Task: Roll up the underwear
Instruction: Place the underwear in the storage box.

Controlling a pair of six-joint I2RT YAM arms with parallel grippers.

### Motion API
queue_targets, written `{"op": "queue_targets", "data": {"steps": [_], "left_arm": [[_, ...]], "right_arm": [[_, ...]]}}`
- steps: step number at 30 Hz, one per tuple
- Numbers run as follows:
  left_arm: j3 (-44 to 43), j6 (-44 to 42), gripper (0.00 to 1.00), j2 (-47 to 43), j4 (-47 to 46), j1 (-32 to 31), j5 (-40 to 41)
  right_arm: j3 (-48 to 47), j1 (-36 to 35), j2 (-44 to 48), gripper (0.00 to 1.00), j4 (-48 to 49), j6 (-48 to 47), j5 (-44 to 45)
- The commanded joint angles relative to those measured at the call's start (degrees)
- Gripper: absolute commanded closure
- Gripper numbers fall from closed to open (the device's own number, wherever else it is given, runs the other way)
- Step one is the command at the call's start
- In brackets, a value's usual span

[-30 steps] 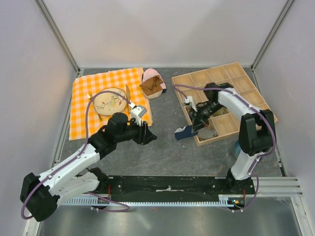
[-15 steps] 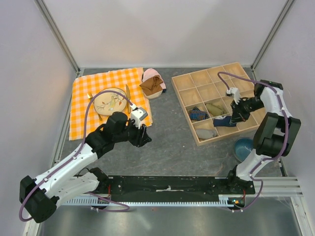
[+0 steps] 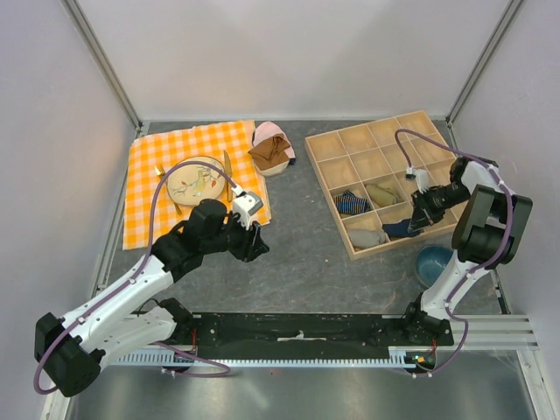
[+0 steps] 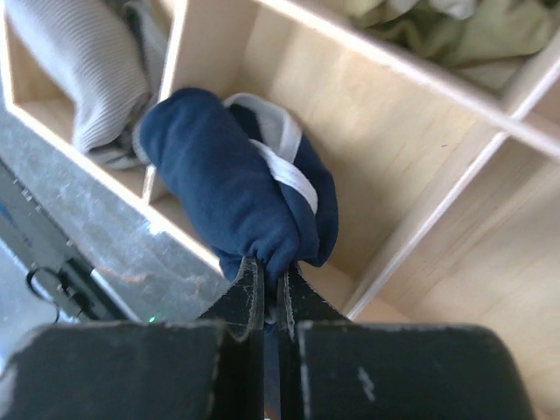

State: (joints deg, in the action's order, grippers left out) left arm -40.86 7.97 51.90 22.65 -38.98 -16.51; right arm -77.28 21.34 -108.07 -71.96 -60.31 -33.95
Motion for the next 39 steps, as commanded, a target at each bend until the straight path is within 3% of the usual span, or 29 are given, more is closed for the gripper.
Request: {"op": "queue_targets", "data": {"steps": [1, 12, 29, 33, 39], "left_arm": [[0.43, -2.78, 0.51, -1.36, -0.59, 0.05, 0.08], [0.61, -2.96, 0.51, -1.45, -0.68, 0.05, 0.43], [0.70, -2.96, 0.52, -2.68, -1.21, 0.05, -0.62], [0.78, -2.87, 0.52, -3.12, -1.30, 0.05, -1.15], [0.96, -2.69, 0.52, -4.17, -1.74, 0.05, -1.15]], "right_arm": [[3.71, -0.69, -2.84, 0.99, 13.41, 7.22, -0.14], [5.38, -1.66, -2.85, 0.98, 20.55, 13.55, 2.31], [14.34, -1.22, 10.08, 0.98, 30.57, 24.02, 5.65], [13.91, -1.22, 7.44, 0.83, 26.36, 21.30, 6.53], [9.87, -1.13, 10.94, 0.58, 21.27, 19.71, 6.18]]}}
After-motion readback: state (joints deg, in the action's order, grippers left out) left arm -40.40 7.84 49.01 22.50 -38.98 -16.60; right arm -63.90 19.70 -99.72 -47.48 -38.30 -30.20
